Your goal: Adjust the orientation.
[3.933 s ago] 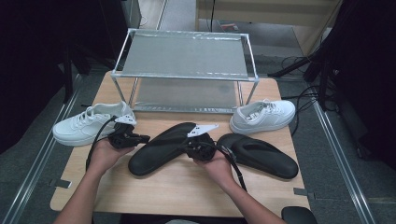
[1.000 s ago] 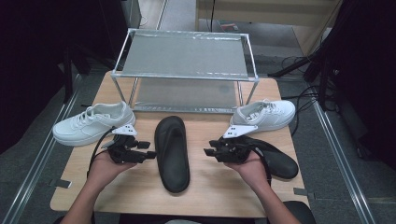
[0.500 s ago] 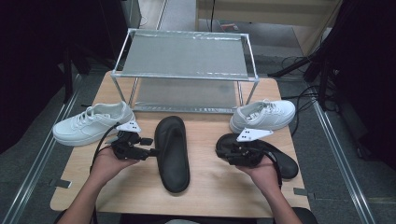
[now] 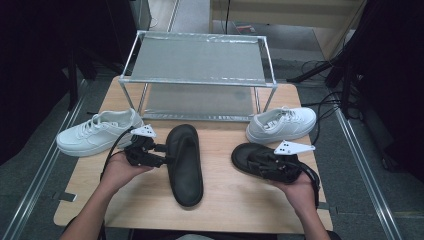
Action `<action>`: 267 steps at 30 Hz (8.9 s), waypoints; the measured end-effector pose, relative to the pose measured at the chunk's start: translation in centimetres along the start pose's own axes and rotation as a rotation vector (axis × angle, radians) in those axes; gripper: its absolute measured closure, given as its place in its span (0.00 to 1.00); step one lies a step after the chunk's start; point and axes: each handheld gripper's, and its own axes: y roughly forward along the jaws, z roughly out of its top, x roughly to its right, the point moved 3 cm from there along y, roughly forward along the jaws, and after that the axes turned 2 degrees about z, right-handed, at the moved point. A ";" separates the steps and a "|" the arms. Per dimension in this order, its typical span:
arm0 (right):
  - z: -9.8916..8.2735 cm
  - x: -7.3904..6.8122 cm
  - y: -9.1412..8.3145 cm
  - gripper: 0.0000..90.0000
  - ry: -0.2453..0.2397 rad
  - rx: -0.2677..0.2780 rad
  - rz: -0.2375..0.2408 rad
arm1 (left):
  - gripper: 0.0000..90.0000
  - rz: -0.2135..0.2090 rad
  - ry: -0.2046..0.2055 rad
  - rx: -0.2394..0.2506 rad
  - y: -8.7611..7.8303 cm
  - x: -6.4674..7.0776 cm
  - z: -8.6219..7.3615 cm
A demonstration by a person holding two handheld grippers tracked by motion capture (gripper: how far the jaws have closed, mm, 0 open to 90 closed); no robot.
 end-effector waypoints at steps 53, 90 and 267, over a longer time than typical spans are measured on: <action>-2.8 3.5 -0.3 0.88 -0.016 -0.081 0.029 | 0.43 0.012 0.006 0.036 0.2 -1.5 0.7; 2.7 -0.9 5.0 0.89 0.105 -0.072 -0.024 | 0.43 0.025 -0.005 0.049 -0.6 -1.2 -0.2; 2.3 -3.8 9.9 0.44 0.077 -0.020 0.001 | 0.50 -0.051 -0.006 -0.006 1.1 0.5 -0.6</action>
